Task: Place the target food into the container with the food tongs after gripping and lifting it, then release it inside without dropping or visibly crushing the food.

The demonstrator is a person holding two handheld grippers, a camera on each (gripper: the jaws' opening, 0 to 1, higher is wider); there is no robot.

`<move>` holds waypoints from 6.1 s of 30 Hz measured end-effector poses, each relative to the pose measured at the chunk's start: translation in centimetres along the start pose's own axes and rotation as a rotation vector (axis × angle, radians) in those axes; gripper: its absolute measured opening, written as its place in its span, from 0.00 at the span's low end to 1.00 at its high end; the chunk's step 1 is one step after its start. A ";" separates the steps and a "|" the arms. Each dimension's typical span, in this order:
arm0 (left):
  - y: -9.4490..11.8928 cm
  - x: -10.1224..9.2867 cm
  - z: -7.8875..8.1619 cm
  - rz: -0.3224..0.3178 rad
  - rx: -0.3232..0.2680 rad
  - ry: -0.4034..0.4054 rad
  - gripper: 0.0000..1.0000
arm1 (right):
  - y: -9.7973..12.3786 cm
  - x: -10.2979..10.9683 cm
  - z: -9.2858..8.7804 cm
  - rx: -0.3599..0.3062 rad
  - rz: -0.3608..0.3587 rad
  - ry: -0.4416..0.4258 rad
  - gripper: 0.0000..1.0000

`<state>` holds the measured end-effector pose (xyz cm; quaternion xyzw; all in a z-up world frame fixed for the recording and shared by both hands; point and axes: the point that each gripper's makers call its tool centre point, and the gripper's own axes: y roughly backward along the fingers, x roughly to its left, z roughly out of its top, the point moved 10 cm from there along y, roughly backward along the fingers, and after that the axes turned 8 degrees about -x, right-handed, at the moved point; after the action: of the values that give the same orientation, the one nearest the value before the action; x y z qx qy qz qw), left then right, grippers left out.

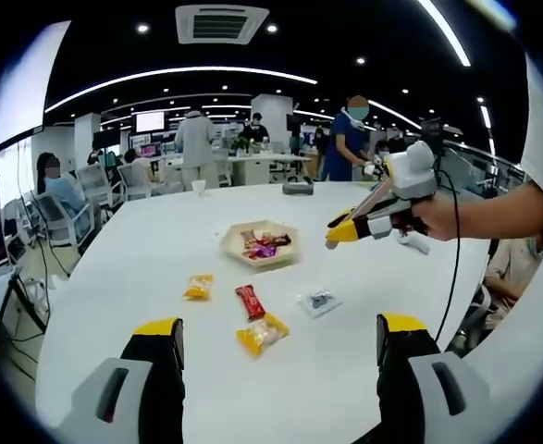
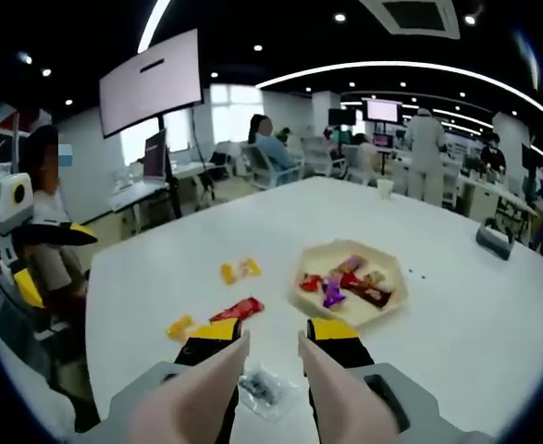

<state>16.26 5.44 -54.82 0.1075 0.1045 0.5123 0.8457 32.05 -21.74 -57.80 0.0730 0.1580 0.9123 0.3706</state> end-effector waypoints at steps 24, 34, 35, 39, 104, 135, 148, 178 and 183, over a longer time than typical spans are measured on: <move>1.0 -0.3 -0.8 0.030 0.028 0.024 0.85 | -1.9 1.9 -6.4 0.181 0.119 0.079 0.28; 1.4 0.2 -0.5 0.053 0.030 0.021 0.84 | -2.7 2.3 -6.8 0.193 0.144 0.137 0.28; 1.4 0.3 -0.5 0.055 0.029 0.022 0.84 | -2.7 2.3 -6.9 0.200 0.150 0.152 0.28; 1.6 0.4 -0.6 0.060 0.035 0.023 0.84 | -2.7 2.5 -7.2 0.217 0.187 0.263 0.28; 1.1 2.3 -0.5 0.108 0.046 0.048 0.82 | -7.1 -0.8 -7.4 0.234 0.223 0.298 0.25; 1.6 1.8 0.2 0.115 0.029 0.041 0.81 | -5.3 -0.9 -5.2 0.193 0.136 0.154 0.20; 1.5 0.7 0.4 0.066 0.007 0.025 0.81 | -1.3 -1.2 -3.9 0.131 0.071 0.120 0.20; 0.2 -0.9 0.5 -0.026 0.035 -0.009 0.81 | 0.7 -0.6 -8.4 0.175 0.101 0.067 0.27; 1.2 -0.4 0.1 0.004 0.050 -0.004 0.80 | -0.4 -0.7 -9.1 0.194 0.143 0.039 0.27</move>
<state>15.13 5.58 -54.32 0.1297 0.1153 0.5109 0.8420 30.53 -24.12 -66.45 0.1021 0.2470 0.9181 0.2926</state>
